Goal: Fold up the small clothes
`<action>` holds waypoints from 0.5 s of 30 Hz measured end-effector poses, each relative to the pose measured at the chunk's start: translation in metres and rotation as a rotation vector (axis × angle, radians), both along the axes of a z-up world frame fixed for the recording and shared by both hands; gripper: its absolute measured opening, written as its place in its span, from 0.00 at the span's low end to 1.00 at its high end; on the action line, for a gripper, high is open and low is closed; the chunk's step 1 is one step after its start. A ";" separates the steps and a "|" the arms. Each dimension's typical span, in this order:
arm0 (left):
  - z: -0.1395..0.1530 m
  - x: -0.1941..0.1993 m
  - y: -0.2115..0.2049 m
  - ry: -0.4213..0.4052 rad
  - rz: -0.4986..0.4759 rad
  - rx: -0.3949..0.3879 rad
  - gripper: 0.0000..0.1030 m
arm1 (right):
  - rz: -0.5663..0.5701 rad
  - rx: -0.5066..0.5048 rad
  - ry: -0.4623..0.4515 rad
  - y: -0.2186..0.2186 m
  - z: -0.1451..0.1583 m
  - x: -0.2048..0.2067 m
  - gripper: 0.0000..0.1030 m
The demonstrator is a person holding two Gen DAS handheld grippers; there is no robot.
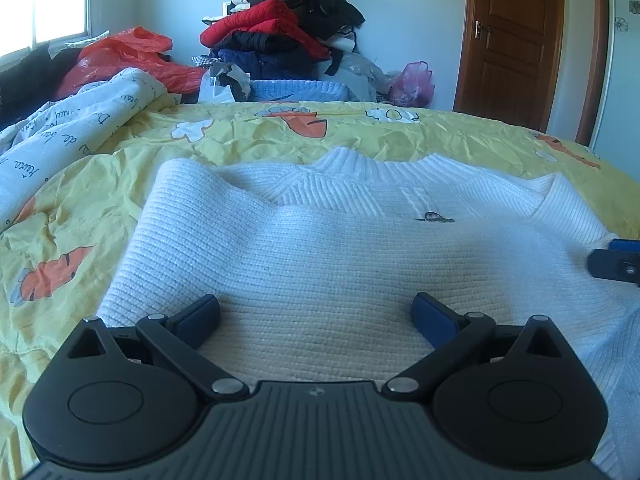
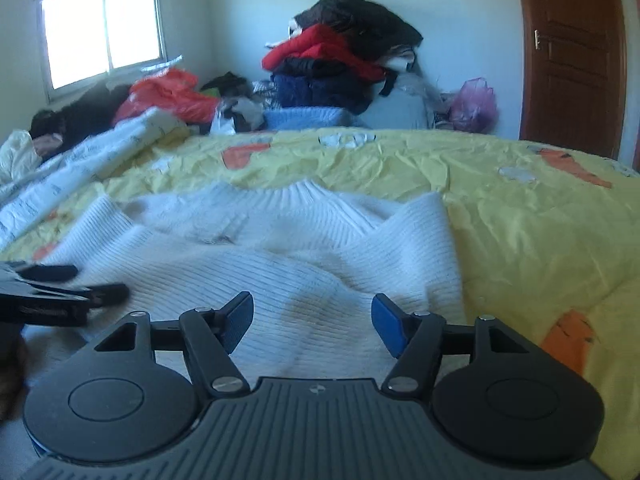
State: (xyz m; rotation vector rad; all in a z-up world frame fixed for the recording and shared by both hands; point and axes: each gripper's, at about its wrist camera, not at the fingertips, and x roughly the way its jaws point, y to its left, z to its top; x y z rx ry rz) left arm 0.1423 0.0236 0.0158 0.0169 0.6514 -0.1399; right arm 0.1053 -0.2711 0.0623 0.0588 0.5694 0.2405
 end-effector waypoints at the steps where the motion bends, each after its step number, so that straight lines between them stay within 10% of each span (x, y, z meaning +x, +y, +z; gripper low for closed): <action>1: 0.000 0.000 0.000 0.000 0.000 -0.001 1.00 | 0.014 0.002 -0.001 0.001 0.001 -0.004 0.72; 15: -0.001 0.000 -0.001 -0.002 0.002 0.004 1.00 | 0.009 -0.037 0.023 0.007 -0.024 -0.024 0.80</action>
